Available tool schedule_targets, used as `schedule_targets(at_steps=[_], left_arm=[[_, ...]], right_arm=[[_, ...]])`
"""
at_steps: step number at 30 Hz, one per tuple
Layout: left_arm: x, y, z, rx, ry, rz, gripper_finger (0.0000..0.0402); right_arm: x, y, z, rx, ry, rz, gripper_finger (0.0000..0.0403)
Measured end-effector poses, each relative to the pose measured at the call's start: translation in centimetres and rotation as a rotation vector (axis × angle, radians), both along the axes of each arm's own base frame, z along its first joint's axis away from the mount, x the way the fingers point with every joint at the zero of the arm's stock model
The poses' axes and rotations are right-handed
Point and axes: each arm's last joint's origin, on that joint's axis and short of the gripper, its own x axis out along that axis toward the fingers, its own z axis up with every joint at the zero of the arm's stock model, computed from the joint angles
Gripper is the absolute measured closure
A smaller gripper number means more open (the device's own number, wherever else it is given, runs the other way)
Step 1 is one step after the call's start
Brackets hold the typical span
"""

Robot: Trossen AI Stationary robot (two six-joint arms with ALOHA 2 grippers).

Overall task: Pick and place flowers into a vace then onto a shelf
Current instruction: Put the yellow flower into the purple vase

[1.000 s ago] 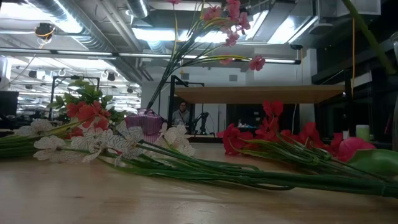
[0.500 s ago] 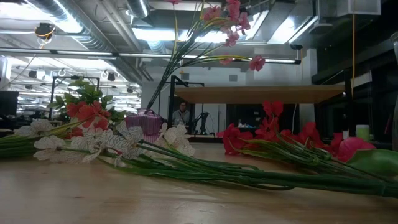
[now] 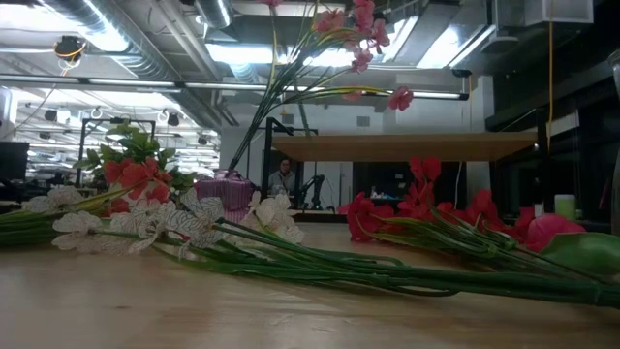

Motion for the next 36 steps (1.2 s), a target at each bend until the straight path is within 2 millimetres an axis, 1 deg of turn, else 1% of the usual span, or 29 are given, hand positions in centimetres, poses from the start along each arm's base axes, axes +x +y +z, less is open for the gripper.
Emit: schedule_targets(at_steps=[2,6,13,16,21,26,32,36], left_arm=[[-1.2,0.7,0.5,-0.021,0.009,0.009,0.0397],[-3.1,1.9,1.5,-0.082,0.006,0.095,0.0397],[-4.9,3.2,2.0,-0.068,0.025,0.208,0.0397],[-5.5,3.6,2.2,-0.078,0.014,0.268,0.0397],[-6.5,4.2,2.5,-0.082,0.015,0.285,0.0397],[-7.4,4.9,2.7,-0.082,0.008,0.361,0.0397],[-7.7,5.7,1.8,-0.103,0.059,0.424,0.0398],[-7.5,6.3,1.1,-0.123,0.093,0.481,0.0398]], right_arm=[[0.0,0.0,0.0,0.000,0.000,0.000,0.0399],[0.0,0.0,-0.1,-0.002,0.011,-0.001,0.0397],[0.0,0.0,-0.2,-0.006,0.019,-0.001,0.0399],[-0.1,0.0,-0.3,-0.013,0.032,-0.002,0.0399],[-0.1,-0.1,-0.4,0.007,0.043,-0.007,0.0399],[-0.1,-0.1,-0.4,0.006,0.045,-0.007,0.0399],[-0.1,-0.1,-0.4,0.006,0.045,-0.008,0.0399],[-0.1,-0.1,-0.4,0.006,0.044,-0.008,0.0399]])
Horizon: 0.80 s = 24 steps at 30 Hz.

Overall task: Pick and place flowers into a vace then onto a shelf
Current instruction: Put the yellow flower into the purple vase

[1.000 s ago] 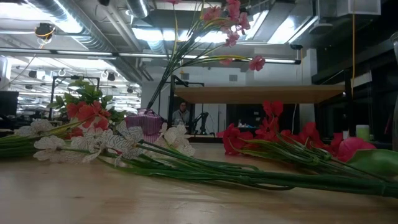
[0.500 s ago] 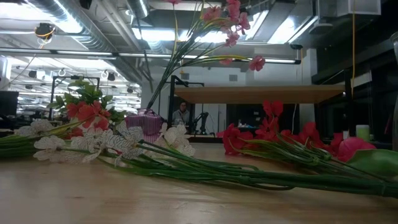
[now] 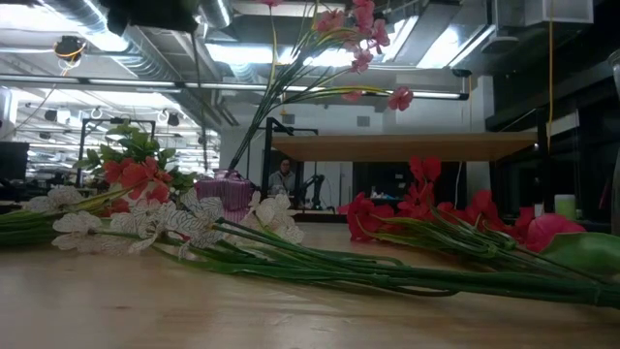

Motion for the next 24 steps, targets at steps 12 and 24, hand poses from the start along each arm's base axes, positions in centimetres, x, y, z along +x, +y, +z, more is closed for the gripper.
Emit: schedule_targets(at_steps=[12,24], left_arm=[[0.6,0.4,0.1,-0.012,-0.007,0.007,0.0397],[0.8,0.0,0.6,-0.021,-0.026,-0.101,0.0397]], right_arm=[[0.0,0.0,0.0,-0.003,0.003,0.000,0.0399],[0.0,0.0,-0.1,-0.004,0.006,0.000,0.0399]])
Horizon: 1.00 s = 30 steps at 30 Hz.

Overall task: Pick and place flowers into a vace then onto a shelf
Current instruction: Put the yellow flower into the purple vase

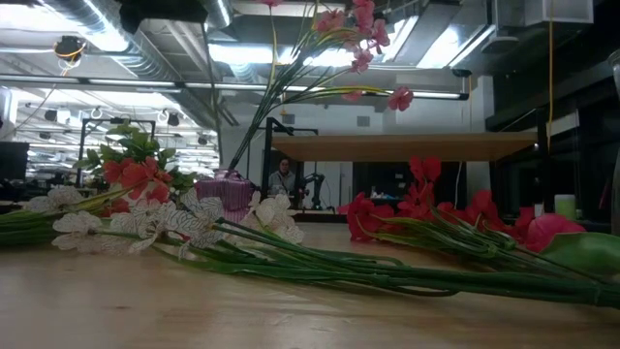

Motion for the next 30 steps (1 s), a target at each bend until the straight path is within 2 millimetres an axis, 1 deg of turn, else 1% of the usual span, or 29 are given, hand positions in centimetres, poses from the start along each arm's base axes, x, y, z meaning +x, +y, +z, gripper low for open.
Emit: schedule_targets(at_steps=[7,12,19,30], left_arm=[[0.2,0.2,-0.1,0.007,0.010,0.021,0.0397],[0.6,0.5,-0.4,0.014,0.027,0.048,0.0396],[1.5,0.8,-1.1,0.005,0.070,0.046,0.0396],[3.3,1.7,-2.7,-0.010,0.124,0.133,0.0388]], right_arm=[[0.0,0.0,0.0,0.000,0.001,0.000,0.0399],[0.0,0.0,0.0,0.000,0.001,0.000,0.0399],[0.0,0.0,0.0,-0.001,0.001,0.000,0.0399],[0.0,0.0,0.0,-0.001,0.002,0.000,0.0399]])
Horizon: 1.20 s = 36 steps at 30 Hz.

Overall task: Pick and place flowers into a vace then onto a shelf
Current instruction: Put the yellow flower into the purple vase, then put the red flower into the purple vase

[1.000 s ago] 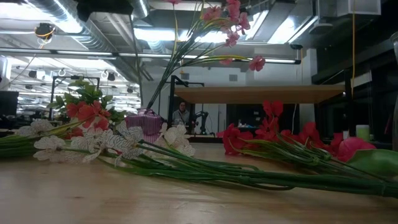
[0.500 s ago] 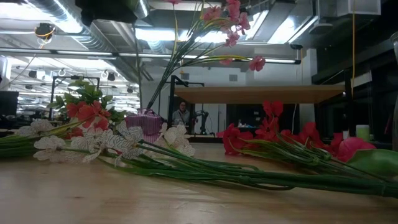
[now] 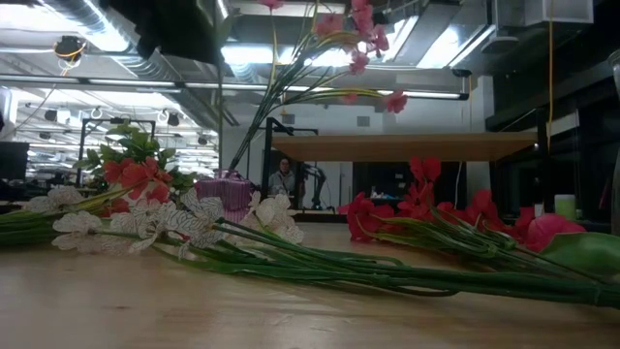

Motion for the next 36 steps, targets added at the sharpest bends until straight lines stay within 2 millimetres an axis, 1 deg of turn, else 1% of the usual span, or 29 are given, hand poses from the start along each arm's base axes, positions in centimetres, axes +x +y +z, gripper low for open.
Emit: schedule_targets(at_steps=[9,15,20,29,32,36], left_arm=[[1.3,0.5,-1.3,-0.044,0.037,0.032,0.0376],[1.7,0.9,-1.8,-0.070,0.034,0.068,0.0358],[1.7,1.0,-1.8,-0.095,0.033,0.050,0.0329],[1.7,0.8,-1.8,-0.056,0.077,0.010,0.0260],[1.6,0.7,-1.9,-0.054,0.093,-0.002,0.0247],[1.1,0.6,-2.1,-0.028,0.139,0.007,0.0241]], right_arm=[[0.0,0.0,0.0,-0.002,0.001,0.000,0.0399],[0.0,0.0,0.0,-0.003,0.002,0.000,0.0399],[0.0,0.0,0.0,-0.002,0.003,0.000,0.0399],[0.0,0.0,-0.1,-0.004,0.005,0.000,0.0399],[0.0,0.0,-0.1,-0.004,0.005,0.000,0.0399],[0.0,0.0,-0.1,-0.004,0.006,0.000,0.0399]])
